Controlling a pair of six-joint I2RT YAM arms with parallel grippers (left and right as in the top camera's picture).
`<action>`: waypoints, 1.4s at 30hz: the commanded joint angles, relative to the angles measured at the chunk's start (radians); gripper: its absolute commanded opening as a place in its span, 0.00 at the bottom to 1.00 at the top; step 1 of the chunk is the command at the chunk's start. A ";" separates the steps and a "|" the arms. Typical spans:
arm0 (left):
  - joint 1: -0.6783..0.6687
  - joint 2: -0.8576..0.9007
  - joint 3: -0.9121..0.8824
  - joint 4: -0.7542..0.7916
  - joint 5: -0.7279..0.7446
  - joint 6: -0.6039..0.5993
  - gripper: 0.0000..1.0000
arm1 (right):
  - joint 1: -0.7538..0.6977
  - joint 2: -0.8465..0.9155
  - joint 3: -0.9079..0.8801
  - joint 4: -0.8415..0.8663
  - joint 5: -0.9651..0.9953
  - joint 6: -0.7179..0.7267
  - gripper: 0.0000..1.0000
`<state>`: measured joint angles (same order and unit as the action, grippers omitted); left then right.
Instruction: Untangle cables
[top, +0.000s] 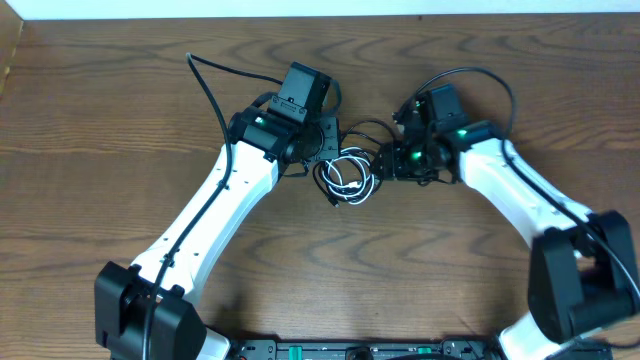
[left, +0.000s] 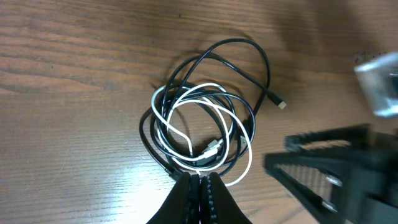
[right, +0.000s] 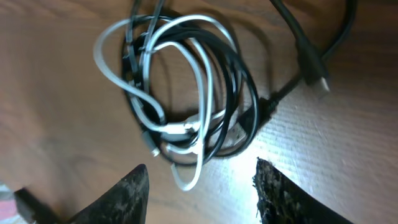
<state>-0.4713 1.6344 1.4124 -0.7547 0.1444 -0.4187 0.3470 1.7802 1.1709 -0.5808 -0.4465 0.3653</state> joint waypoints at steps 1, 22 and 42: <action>0.009 0.010 -0.001 -0.003 0.002 -0.005 0.09 | 0.028 0.063 0.012 0.035 0.025 0.051 0.50; 0.009 0.010 -0.001 -0.028 0.002 -0.005 0.13 | 0.106 0.268 0.012 0.234 0.051 0.154 0.37; 0.011 0.010 -0.001 -0.026 0.002 0.000 0.13 | 0.013 -0.097 0.030 0.222 -0.270 0.029 0.01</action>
<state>-0.4656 1.6344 1.4124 -0.7799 0.1482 -0.4213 0.4248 1.8614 1.1866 -0.3561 -0.5404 0.4446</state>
